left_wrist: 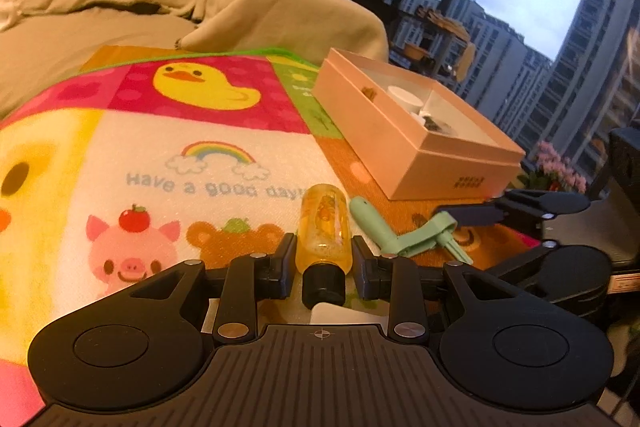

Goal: Organize rigid objects
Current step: 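Grasp the teal crank handle with the right gripper, then carry the orange bottle into the pink box and open the left gripper while the right lifts the crank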

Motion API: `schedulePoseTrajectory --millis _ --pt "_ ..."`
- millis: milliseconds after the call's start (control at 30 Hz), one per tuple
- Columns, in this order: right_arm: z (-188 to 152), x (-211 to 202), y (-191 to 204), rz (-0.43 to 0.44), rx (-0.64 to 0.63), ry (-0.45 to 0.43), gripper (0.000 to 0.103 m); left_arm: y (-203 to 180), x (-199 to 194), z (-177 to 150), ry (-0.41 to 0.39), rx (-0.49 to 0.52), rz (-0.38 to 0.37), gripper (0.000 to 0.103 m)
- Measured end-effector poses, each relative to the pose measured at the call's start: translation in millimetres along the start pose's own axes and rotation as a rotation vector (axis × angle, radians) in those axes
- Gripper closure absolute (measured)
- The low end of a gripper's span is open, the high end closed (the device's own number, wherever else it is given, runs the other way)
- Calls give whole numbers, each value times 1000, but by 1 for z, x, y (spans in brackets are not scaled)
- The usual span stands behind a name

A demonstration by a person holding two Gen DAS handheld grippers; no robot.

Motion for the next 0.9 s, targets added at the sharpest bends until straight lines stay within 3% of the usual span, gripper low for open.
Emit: schedulePoseTrajectory --millis 67,133,500,633,900 --pt "6 6 2 13 3 4 16 4 -1 0 -7 -23 -14 70" --pt "9 7 -1 9 17 3 33 4 -2 0 -8 -28 -14 70" --pt "-29 -51 -59 -120 112 2 33 -36 18 0 82 161 180 71" --pt "-41 -76 -79 -157 158 -50 34 -39 14 11 97 137 127 71" --pt "-50 -107 -107 -153 253 -140 34 -75 8 65 75 237 101 71"
Point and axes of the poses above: each gripper's, at about its wrist camera, not at the fingertips, and x roughly the way its jaws point, y to its left, z to its top, the point moved 1 cm from there along x, roughly the way its jaws point, and after that the axes turned 15 degrees about -z, right-handed, at the moved point
